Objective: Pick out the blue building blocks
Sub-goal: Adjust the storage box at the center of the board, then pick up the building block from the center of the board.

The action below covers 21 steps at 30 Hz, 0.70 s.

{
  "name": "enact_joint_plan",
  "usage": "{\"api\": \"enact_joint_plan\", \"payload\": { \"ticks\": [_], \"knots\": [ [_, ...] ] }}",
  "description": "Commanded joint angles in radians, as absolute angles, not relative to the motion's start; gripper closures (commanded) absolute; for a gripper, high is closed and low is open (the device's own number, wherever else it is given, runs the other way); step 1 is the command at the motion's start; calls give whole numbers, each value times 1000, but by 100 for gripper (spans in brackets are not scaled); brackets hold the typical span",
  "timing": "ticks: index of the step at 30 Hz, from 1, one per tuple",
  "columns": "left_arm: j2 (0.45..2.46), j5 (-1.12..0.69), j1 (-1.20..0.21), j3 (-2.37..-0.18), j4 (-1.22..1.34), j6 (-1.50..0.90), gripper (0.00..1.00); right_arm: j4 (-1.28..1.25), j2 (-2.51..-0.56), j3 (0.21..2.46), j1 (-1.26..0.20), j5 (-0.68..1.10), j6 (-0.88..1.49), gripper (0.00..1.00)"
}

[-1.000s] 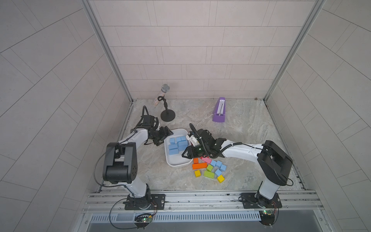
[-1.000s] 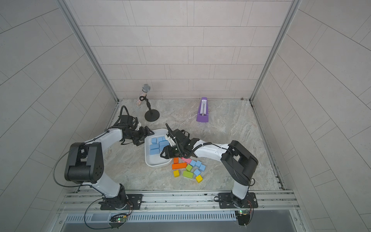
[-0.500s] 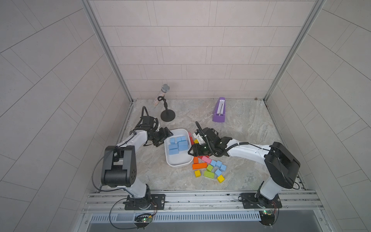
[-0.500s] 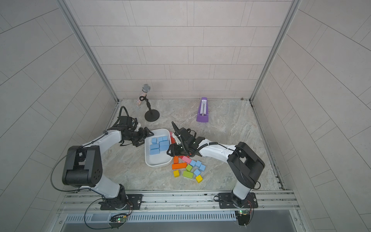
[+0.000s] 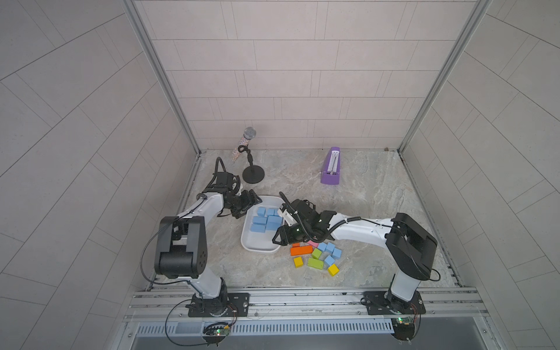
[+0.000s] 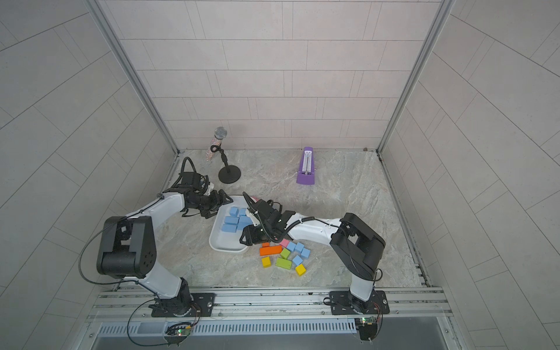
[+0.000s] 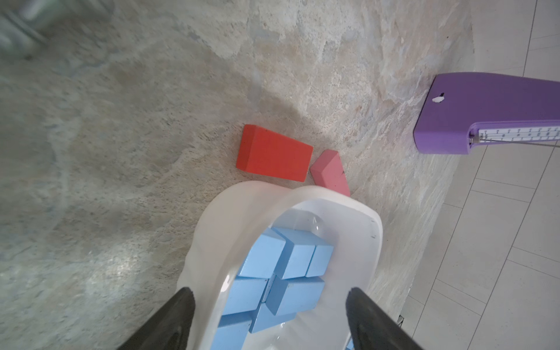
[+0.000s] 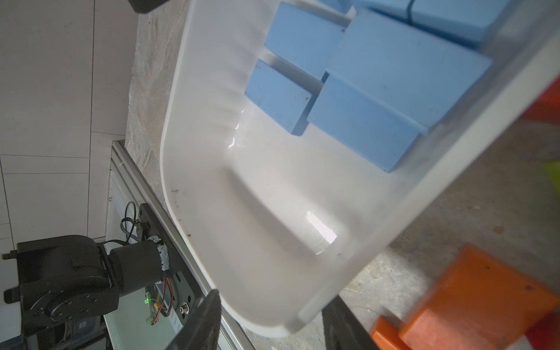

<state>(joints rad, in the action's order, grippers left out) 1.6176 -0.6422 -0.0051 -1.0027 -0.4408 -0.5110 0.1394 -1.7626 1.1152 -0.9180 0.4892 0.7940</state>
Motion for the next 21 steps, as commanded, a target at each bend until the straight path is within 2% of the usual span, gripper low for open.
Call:
{"api": "enact_joint_plan", "payload": {
  "ticks": [1,8,12,17,21],
  "knots": [
    [1629,-608,-10,-1068,-552,-420,17,164,-1740,1129,-914,453,789,45],
    [1536,-495,-9,-1101,-612,-272,17,297,-1592,1089,-794,408,677,45],
    [1446,-475,-34,-1108,-628,-160,23,385,-1505,1033,-673,425,606,47],
    [1394,-359,-210,-1148,-665,93,22,447,-1416,939,-510,479,533,49],
    [1429,-382,-344,-1217,-715,378,24,479,-1341,875,-409,487,505,50]
  ]
}}
